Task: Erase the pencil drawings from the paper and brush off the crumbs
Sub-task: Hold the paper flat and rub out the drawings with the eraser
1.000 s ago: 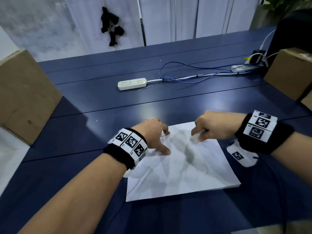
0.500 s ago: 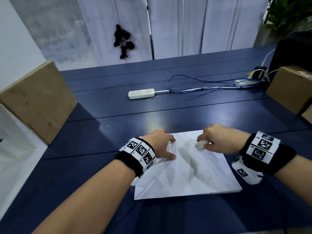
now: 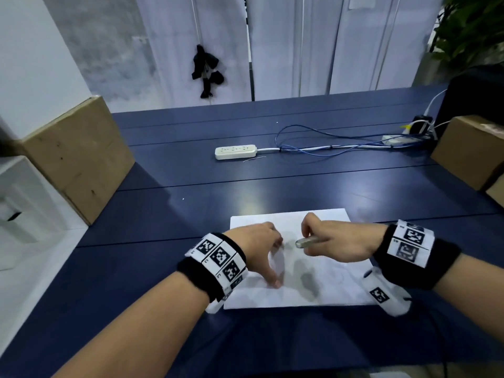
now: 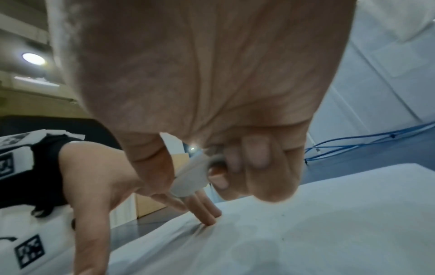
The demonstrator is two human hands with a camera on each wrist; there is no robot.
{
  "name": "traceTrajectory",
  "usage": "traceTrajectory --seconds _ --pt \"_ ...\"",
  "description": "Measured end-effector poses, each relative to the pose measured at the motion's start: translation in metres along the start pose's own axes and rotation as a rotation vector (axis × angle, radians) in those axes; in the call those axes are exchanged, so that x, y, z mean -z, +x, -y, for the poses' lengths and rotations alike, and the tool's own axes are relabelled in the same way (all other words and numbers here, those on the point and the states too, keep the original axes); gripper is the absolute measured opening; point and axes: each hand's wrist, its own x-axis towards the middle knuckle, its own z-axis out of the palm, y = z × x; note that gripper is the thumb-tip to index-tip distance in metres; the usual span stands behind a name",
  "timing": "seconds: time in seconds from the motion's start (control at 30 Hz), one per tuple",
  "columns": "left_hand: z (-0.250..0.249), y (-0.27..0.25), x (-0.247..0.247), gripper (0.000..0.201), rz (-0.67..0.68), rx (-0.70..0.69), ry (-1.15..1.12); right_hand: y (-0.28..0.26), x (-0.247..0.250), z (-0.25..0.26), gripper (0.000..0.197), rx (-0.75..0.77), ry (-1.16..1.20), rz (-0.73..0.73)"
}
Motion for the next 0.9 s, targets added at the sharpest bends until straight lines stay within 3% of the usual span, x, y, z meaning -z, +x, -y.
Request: traceTrajectory --seconds 0.1,0.17,0.33,0.57,0.73,0.8,0.9 --pt "0.002 0.000 -0.001 0.080 -0.022 -0.024 -0.015 0.007 -0.005 0.003 0.020 0.024 -0.109 0.025" --pt "0.005 0.000 -0.003 0.082 -0.030 -0.040 -0.023 0.012 -0.005 0.003 0.027 0.028 -0.157 0.027" --pt "0.010 0.001 -0.006 0.092 -0.051 -0.034 -0.051 0.016 -0.004 0.003 0.026 0.084 -0.345 -0.089" --pt "0.015 0.002 -0.008 0.094 -0.077 -0.033 -0.052 0.015 -0.001 0.004 0.028 0.193 -0.365 -0.169" --pt "0.018 0.003 -0.010 0.096 -0.095 -0.027 -0.068 -0.006 -0.009 0.006 0.027 0.413 -0.344 0.012" --pt "0.018 0.003 -0.010 0.096 -0.094 -0.030 -0.059 -0.003 -0.007 0.007 0.026 0.413 -0.375 0.013" --pt "0.017 0.001 -0.010 0.095 -0.089 -0.040 -0.048 0.013 0.003 0.004 0.023 0.291 -0.402 -0.121"
